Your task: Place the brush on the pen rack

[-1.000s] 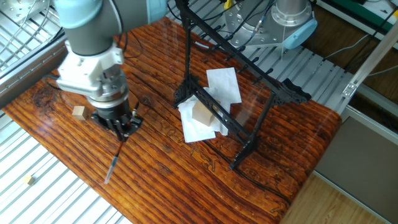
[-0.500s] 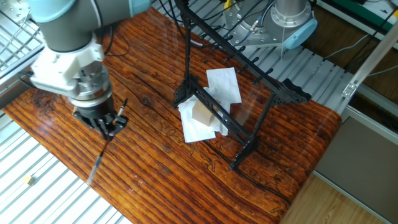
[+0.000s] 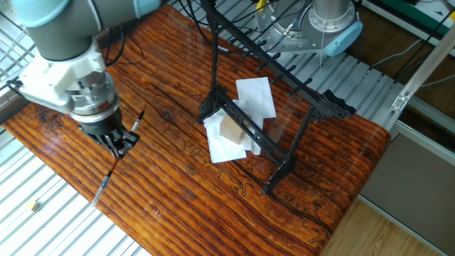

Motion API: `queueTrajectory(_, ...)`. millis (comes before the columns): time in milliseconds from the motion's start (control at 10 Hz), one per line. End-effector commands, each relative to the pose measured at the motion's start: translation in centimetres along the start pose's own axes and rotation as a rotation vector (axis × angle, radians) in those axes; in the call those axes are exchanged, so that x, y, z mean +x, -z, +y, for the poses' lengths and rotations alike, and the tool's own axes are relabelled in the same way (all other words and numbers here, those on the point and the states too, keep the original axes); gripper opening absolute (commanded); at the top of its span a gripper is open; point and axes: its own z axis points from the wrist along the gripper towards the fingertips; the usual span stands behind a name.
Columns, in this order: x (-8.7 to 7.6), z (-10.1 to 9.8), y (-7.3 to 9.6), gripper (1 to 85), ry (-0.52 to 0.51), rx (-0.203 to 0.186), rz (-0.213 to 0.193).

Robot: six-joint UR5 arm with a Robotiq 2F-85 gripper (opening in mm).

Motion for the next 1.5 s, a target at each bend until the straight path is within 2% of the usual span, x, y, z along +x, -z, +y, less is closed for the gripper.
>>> queueTrajectory(0,0.0,-0.9,1.3,5.7,0.027,-0.008,0.038)
queueTrajectory(100,0.1,-0.1,1.7,1.0,-0.022,-0.052,0.059)
queueTrajectory(200,-0.2,0.9,2.1,1.0,-0.159,-0.098,0.063)
queueTrajectory(300,-0.7,0.2,2.0,1.0,-0.23,-0.067,0.047)
queueTrajectory(500,-2.0,1.3,2.6,1.0,-0.423,-0.073,0.035)
queueTrajectory(700,-1.0,3.3,3.4,1.0,-0.552,-0.111,0.114)
queueTrajectory(800,-0.2,3.8,3.5,1.0,-0.562,-0.123,0.15)
queueTrajectory(1000,-0.3,4.5,3.7,1.0,-0.602,-0.146,0.161)
queueTrajectory(1100,0.2,5.4,4.0,1.0,-0.615,-0.176,0.192)
queueTrajectory(1200,1.2,6.1,4.4,1.0,-0.627,-0.198,0.246)
queueTrajectory(1400,2.4,6.6,5.1,1.0,-0.646,-0.216,0.301)
